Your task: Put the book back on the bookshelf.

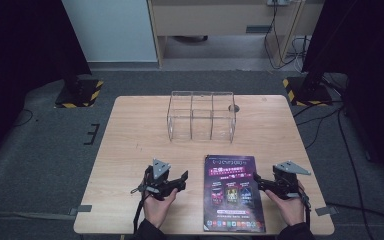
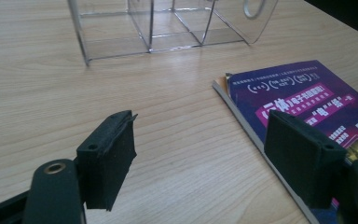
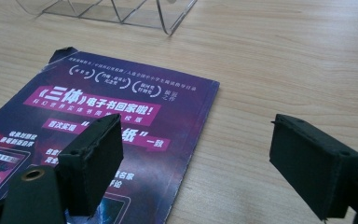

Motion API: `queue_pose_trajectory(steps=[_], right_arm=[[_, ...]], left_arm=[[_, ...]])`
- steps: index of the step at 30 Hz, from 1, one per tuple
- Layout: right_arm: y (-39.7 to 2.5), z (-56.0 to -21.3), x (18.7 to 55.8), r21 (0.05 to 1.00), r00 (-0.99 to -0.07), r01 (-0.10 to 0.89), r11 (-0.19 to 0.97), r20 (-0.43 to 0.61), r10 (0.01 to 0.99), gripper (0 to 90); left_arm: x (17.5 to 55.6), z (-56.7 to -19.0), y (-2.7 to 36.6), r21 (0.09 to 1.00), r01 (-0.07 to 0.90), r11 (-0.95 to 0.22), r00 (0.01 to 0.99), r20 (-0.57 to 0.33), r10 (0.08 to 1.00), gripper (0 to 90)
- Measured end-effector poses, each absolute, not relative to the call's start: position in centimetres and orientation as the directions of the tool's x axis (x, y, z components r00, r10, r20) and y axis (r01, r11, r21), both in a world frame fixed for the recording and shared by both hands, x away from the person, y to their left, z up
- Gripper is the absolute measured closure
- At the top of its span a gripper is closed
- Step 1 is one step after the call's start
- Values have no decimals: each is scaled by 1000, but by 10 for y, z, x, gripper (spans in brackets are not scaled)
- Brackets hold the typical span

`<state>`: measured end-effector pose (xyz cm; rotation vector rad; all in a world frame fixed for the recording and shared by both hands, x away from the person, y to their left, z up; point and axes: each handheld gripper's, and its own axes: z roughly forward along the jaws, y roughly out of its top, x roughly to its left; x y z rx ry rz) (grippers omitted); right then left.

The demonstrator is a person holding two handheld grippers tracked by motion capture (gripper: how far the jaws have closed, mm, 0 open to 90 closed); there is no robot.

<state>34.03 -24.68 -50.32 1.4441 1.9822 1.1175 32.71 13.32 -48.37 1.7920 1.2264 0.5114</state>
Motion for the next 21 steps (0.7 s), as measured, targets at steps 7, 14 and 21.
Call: queue_pose_trajectory(steps=[7, 14, 21], right_arm=[[-243, -506, 340, 803, -353, 582, 130, 105, 930, 182], [-242, -508, 340, 801, -359, 582, 140, 99, 928, 176], [-238, -513, 339, 794, -366, 591, 144, 105, 925, 182]], left_arm=[[329, -489, 117, 830, 537, -153, 461, -137, 877, 247], [331, -496, 103, 819, 548, -173, 477, -136, 868, 263], [335, -504, 89, 809, 560, -179, 490, -150, 859, 291]])
